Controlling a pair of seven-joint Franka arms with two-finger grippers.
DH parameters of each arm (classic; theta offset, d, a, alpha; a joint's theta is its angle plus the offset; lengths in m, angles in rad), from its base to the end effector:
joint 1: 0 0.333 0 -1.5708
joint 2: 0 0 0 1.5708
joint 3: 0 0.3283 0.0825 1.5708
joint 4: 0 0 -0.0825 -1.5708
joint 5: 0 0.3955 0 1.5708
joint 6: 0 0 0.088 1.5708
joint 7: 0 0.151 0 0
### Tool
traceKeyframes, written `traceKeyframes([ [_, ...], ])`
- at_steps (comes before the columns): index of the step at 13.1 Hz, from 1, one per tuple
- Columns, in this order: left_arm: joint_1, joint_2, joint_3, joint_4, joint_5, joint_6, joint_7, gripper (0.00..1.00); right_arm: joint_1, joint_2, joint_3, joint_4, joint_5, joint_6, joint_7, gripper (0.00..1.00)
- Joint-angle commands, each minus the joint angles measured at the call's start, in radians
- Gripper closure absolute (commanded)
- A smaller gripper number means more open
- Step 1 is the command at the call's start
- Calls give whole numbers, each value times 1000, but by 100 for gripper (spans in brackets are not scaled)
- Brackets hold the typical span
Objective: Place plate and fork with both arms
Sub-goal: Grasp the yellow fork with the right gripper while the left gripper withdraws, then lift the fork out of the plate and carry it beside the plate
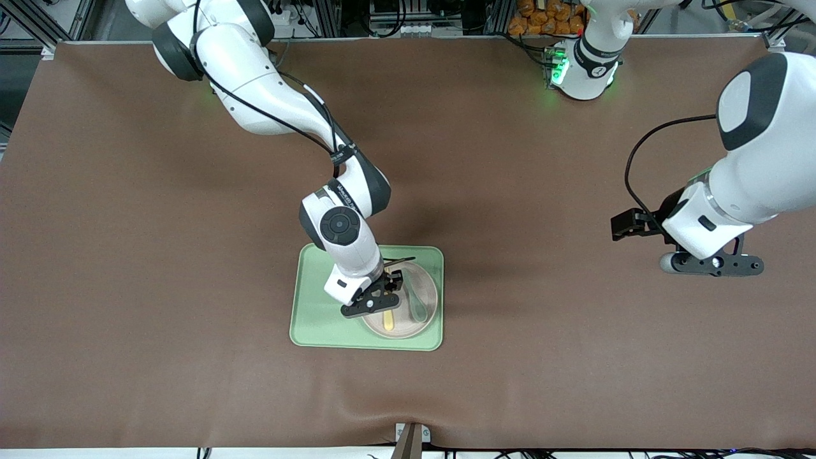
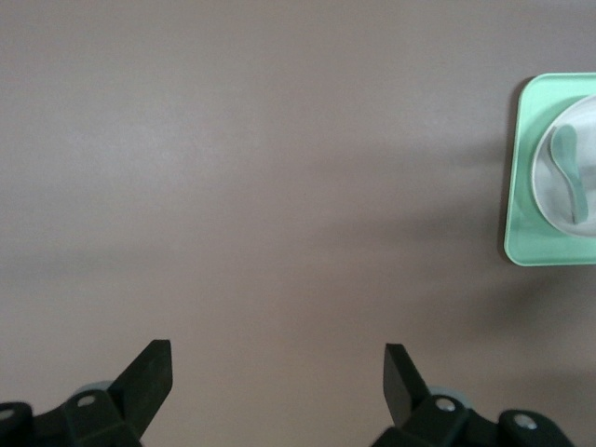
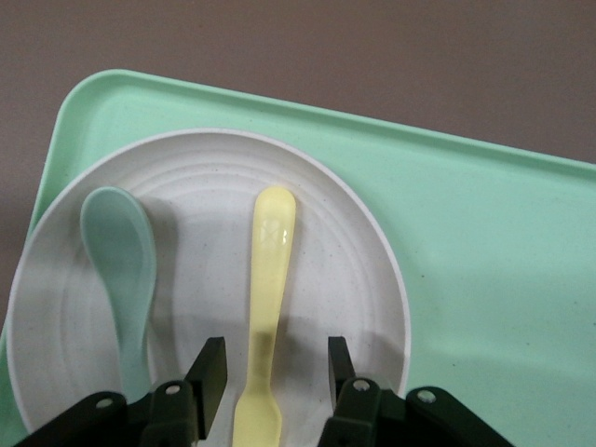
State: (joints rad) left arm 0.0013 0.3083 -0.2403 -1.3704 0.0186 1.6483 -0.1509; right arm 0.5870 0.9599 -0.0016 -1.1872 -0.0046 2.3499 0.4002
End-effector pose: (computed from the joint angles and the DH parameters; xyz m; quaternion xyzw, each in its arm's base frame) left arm 0.6486 -0.1345 0.5115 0.9988 -0.0398 -0.0159 0.0243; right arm 0.6746 0.4474 0.1772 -0.9904 -0.0938 -0.0903 0.0458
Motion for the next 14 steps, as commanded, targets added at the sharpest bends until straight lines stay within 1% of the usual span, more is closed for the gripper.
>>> traceKeyframes([
  [1,25,-63,2,-27,23,-5,57,0,17,43,-11,44,-18,17,34,50],
  [3,63,-106,2,-26,23,-13,77,0,17,52,-12,44,-20,25,34,50],
  [5,106,-138,1,-26,23,-25,103,0,20,57,-17,44,-21,25,34,55],
  [6,121,-162,1,-26,21,-83,134,0,22,57,-20,43,-21,25,34,59],
  [7,134,-185,1,-26,21,-135,151,0,25,59,-21,43,-21,25,34,65],
  [9,138,-237,7,-30,20,-206,151,0,27,59,-21,43,-24,25,35,68],
  [10,122,-258,40,-30,20,-249,151,0,27,60,-21,43,-26,25,35,68],
  [11,68,-274,89,-30,20,-266,152,0,27,60,-21,43,-26,25,35,71],
  [12,-8,-287,173,-32,20,-271,152,0,27,60,-21,43,-26,25,35,79],
  [13,-56,-305,237,-30,20,-275,155,0,27,60,-20,44,-25,22,48,100],
  [14,-55,-317,243,-30,20,-294,155,0,27,57,-20,46,-26,19,84,100],
])
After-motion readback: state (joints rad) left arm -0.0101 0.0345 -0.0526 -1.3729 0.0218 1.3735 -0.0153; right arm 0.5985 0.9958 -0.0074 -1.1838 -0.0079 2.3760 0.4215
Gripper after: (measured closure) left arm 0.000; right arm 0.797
